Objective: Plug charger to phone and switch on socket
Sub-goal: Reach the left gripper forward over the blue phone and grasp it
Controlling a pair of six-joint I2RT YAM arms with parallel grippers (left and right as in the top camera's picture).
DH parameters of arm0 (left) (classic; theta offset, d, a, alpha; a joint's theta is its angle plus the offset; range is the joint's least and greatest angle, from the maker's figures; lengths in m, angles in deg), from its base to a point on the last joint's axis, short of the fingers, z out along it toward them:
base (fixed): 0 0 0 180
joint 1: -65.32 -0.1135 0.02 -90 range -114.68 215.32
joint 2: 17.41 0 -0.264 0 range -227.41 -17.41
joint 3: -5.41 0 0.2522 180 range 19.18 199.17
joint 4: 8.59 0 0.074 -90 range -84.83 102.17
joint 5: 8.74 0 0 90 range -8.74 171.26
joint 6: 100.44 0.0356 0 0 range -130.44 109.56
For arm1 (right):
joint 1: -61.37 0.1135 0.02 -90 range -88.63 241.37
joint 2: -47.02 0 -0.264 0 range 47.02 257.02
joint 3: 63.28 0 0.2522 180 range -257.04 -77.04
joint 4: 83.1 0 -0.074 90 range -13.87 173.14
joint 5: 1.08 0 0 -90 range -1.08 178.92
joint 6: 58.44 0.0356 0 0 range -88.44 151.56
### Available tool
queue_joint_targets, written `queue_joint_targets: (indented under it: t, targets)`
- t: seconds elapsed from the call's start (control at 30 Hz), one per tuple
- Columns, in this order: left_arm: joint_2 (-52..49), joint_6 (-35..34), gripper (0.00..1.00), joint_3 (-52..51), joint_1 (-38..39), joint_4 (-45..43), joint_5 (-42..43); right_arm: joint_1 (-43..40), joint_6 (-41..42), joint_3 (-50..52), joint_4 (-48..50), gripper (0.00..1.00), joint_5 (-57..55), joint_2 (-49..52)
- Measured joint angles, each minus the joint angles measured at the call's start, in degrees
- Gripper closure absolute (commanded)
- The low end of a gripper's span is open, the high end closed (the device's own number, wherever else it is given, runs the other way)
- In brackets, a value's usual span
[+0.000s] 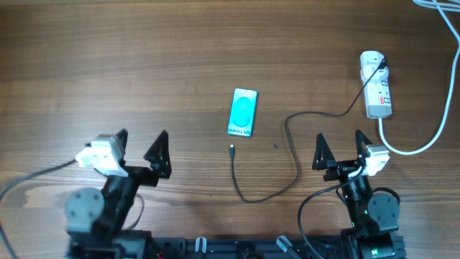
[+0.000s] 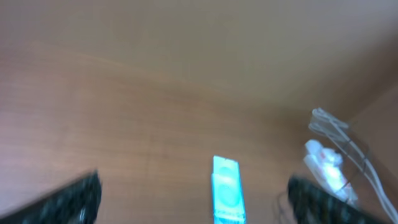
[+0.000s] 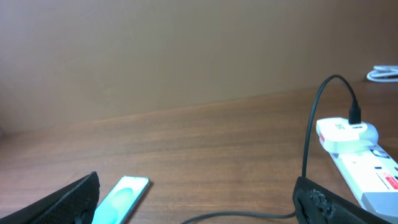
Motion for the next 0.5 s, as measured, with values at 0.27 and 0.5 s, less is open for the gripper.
queue_joint_targets:
  t: [0.27,0.5]
  targets:
    - [-40.96,4.07,0.00,52.19,-0.20,44.35,0.81,0.00,0.00,0.00,-0.02,0.00,0.17,-0.17]
    - [-69.77,4.74,0.00,62.82,-0.26,48.76,0.87,0.00,0.00,0.00,0.00,0.00,0.17,-0.20]
